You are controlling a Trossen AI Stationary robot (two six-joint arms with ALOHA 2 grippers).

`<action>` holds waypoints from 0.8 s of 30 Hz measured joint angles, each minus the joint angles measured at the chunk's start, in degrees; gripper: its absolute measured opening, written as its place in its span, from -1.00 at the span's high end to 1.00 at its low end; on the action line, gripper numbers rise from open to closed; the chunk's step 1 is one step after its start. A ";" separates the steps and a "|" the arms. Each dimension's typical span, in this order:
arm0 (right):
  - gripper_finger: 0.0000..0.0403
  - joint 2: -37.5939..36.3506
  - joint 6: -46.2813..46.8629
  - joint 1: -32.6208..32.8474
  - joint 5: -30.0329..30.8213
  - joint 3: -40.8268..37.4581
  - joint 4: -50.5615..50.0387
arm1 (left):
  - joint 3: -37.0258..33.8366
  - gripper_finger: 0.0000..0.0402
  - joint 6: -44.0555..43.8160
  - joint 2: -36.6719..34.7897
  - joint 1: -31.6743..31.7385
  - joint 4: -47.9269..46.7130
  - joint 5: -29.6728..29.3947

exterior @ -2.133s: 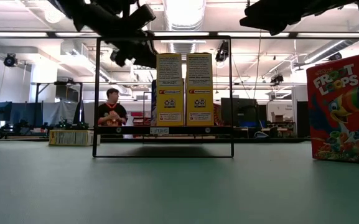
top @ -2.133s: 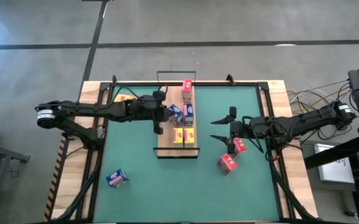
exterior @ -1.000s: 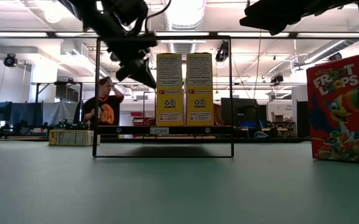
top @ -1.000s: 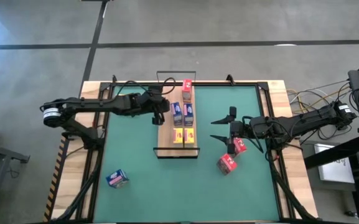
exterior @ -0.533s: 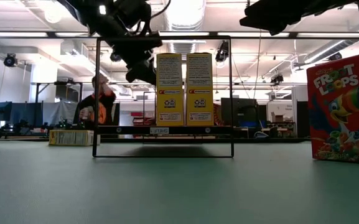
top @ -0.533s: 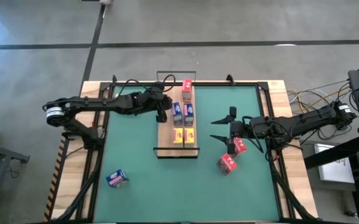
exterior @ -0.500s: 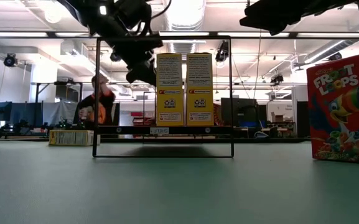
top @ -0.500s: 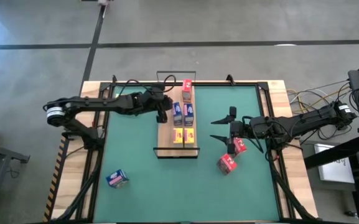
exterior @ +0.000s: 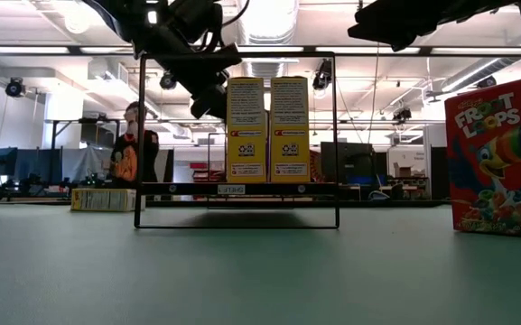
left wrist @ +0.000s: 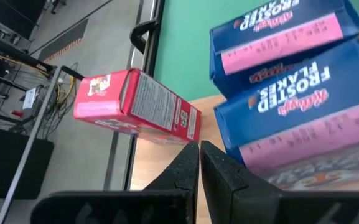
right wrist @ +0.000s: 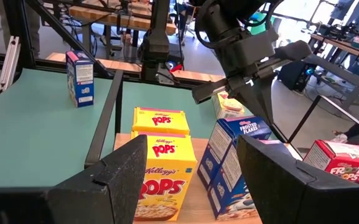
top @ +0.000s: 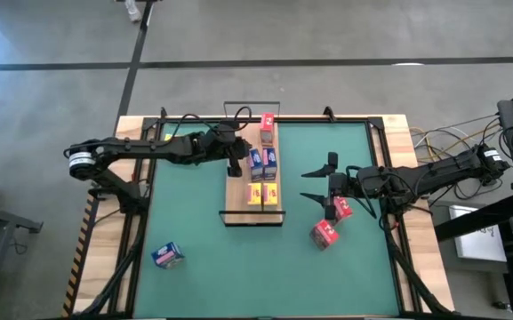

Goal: Stack cereal on shelf
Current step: Put the top blue cereal box on the shelf aligned with the other blue cereal box

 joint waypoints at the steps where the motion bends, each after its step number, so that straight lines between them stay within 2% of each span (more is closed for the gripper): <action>1: -0.18 0.00 0.00 0.00 0.00 0.00 -0.02 | 0.00 1.00 0.23 0.00 0.00 0.36 0.34; 3: -0.18 0.00 0.02 0.00 0.00 0.00 0.00 | 0.00 1.00 0.61 0.02 0.00 1.03 1.36; 9: -0.18 0.00 0.00 0.00 0.00 0.00 -0.02 | 0.00 1.00 1.28 -2.78 -0.22 1.47 -1.68; 16: -0.18 0.00 -0.12 0.00 0.00 0.00 -0.02 | 0.04 1.00 -1.56 -5.62 -2.67 0.84 6.27; 24: -0.18 0.00 -0.13 0.00 0.00 0.00 -0.02 | 0.04 1.00 -2.31 -5.70 -8.76 -1.07 6.55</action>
